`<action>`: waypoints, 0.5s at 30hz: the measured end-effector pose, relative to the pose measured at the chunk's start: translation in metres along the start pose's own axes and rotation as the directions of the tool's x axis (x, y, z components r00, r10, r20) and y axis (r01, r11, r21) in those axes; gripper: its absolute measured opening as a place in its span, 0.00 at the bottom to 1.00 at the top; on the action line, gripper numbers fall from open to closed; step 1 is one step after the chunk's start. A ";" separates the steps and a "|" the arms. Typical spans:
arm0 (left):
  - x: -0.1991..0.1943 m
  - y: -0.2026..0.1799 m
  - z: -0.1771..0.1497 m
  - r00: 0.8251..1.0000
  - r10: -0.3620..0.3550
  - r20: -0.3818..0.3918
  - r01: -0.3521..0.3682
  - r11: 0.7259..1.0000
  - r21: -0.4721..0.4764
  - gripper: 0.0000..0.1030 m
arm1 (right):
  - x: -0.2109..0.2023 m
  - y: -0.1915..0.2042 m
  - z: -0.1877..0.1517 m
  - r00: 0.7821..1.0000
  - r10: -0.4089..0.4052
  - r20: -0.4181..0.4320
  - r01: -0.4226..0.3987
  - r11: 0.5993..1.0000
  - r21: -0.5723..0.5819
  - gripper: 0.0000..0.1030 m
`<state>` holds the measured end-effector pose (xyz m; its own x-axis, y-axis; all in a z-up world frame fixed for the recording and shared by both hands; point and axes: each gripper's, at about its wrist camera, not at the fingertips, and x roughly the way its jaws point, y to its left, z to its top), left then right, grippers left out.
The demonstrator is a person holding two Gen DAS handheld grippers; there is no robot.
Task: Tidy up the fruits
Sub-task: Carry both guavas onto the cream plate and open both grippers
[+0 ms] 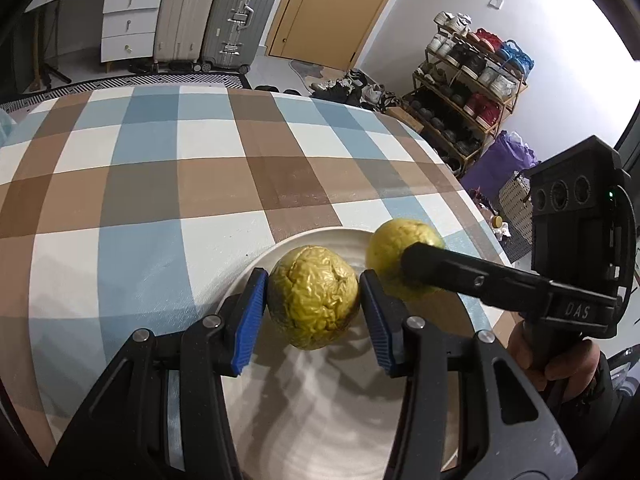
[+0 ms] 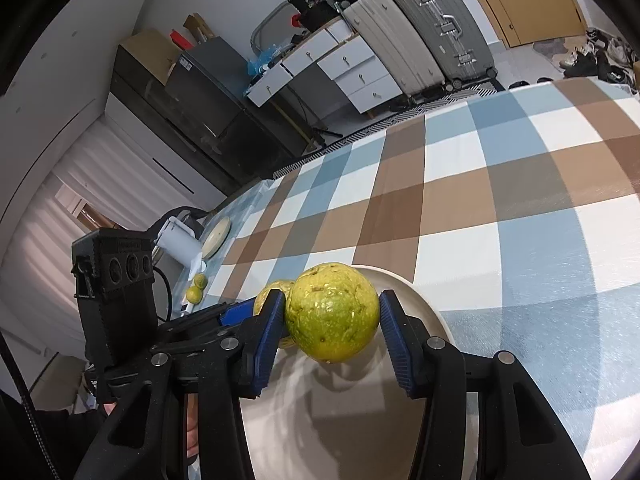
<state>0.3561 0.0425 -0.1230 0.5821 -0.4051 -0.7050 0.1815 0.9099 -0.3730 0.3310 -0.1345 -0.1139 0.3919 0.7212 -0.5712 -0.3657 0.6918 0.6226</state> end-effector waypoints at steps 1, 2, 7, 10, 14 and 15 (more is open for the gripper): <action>0.003 0.000 0.000 1.000 0.002 -0.001 -0.002 1.000 0.004 0.43 | 0.003 -0.002 0.000 1.000 -0.002 -0.006 0.002 1.000 0.005 0.48; 0.004 0.001 0.000 1.000 0.001 -0.001 -0.001 1.000 0.002 0.43 | 0.004 -0.003 -0.001 1.000 -0.006 -0.007 0.006 1.000 0.011 0.48; 0.006 0.003 -0.001 1.000 -0.002 0.011 0.002 1.000 -0.029 0.45 | 0.008 -0.006 -0.002 0.999 -0.036 -0.011 0.036 0.999 0.028 0.53; -0.005 -0.006 0.001 0.999 0.021 0.044 -0.021 1.000 0.004 0.64 | 0.001 -0.003 0.000 1.000 0.005 0.012 -0.006 0.999 0.036 0.76; -0.033 -0.018 0.000 0.994 0.043 0.104 -0.045 0.999 0.023 0.79 | -0.021 0.008 0.000 0.997 -0.019 0.075 0.018 1.000 0.007 0.85; -0.041 -0.022 -0.001 0.992 0.050 0.115 -0.054 0.998 0.033 0.79 | -0.028 0.011 0.000 0.996 -0.020 0.087 0.020 1.000 0.003 0.86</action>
<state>0.3277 0.0389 -0.0863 0.6781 -0.3462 -0.6484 0.1757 0.9329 -0.3144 0.3160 -0.1471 -0.0911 0.4709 0.7014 -0.5351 -0.3556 0.7060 0.6125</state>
